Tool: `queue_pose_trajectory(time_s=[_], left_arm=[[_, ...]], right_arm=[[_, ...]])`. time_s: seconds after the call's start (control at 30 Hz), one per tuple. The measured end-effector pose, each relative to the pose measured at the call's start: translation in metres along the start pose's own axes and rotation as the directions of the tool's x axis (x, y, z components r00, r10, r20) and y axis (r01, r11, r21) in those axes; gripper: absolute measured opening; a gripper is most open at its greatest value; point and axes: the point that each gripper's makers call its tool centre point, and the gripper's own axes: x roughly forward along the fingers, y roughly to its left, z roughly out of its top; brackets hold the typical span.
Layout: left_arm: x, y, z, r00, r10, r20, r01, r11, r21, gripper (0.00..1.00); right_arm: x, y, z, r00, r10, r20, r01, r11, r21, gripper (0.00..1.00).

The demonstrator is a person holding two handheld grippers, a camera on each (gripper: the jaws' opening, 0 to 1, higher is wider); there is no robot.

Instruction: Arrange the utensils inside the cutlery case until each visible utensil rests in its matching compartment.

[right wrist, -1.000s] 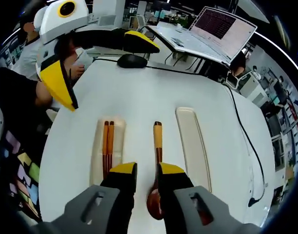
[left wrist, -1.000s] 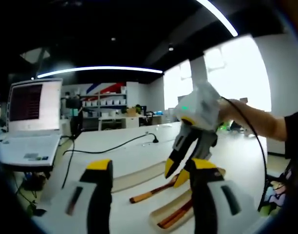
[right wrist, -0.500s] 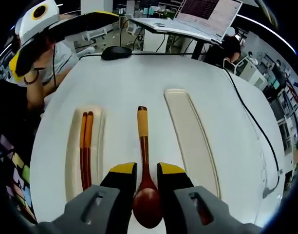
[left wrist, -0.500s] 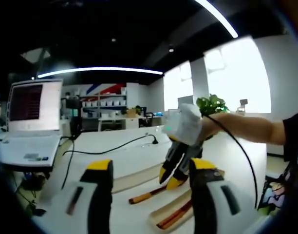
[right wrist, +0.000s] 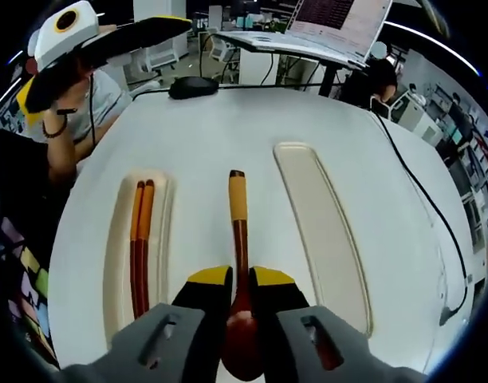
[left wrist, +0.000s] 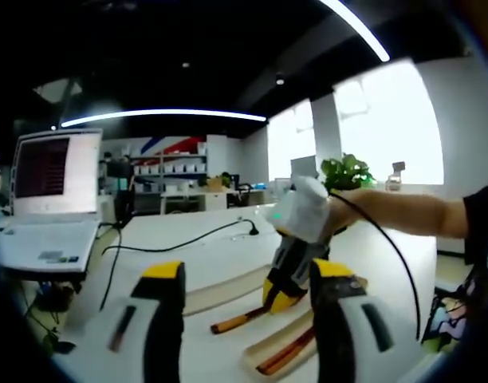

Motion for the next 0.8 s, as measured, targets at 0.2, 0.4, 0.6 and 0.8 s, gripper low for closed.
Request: queue_pose_trajectory(time_s=[0.2,0.4,0.6,0.8], left_arm=[[0.0,-0.002,-0.001,1.0,0.0,-0.002,0.0,1.0,-0.001,0.66],[0.0,0.006,0.0,1.0,0.003,-0.003,-0.003,1.0,-0.005,0.66],[0.0,0.008,0.0,1.0,0.003,-0.006,-0.003,1.0,-0.006,0.66],[-0.001,0.012,0.001,1.0,0.01,-0.004,-0.01,1.0,-0.005,0.66]], right_arm=[[0.0,-0.001,0.002,1.0,-0.013,0.007,0.013,1.0,-0.017,0.04],[0.0,-0.001,0.002,1.0,-0.01,0.02,0.01,1.0,-0.002,0.04],[0.0,-0.002,0.002,1.0,-0.016,0.014,0.016,1.0,-0.008,0.04],[0.0,-0.001,0.002,0.999,-0.023,0.024,0.023,1.0,-0.007,0.04]])
